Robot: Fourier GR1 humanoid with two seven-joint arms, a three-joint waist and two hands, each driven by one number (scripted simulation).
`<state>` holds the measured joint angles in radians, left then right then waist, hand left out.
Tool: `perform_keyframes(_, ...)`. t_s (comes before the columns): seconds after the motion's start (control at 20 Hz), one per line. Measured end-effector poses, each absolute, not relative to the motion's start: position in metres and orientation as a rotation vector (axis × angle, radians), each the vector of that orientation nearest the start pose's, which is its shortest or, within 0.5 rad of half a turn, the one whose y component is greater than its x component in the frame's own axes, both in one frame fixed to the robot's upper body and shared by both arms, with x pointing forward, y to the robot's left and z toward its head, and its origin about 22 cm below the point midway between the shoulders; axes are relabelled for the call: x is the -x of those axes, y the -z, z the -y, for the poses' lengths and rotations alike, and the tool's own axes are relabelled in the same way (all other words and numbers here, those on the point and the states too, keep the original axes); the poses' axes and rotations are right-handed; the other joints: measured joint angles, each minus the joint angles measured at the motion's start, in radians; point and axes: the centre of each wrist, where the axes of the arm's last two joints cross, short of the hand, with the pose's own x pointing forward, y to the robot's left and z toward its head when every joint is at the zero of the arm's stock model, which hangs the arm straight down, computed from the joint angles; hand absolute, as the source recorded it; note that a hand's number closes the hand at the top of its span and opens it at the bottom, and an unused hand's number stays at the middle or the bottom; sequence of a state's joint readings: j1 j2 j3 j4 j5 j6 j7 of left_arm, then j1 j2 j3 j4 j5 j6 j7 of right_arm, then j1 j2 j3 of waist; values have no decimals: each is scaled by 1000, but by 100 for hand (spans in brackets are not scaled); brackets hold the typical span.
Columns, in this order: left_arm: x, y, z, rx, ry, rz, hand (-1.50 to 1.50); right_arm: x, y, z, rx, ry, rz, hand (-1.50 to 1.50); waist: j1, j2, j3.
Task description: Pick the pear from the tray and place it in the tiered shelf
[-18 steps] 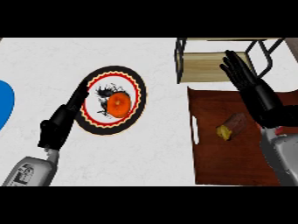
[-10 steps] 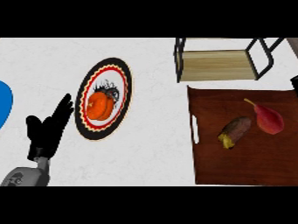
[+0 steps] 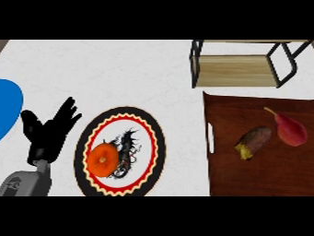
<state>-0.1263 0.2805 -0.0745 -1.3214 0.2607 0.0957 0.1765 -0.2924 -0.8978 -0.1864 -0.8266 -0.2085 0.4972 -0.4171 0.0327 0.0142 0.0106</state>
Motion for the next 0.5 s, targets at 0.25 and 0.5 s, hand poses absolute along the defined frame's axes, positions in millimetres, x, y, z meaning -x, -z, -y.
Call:
perform_keyframes(0.25, -270, 12, -281, -49, -6, 1228, 0, -264, -133, 545, 223, -543, 1508, -150, 2, -7, -2)
perform_keyframes(0.5, -266, 14, -285, -60, -18, 1223, 0, -283, -161, 533, 223, -697, 1413, -150, -6, -13, -5)
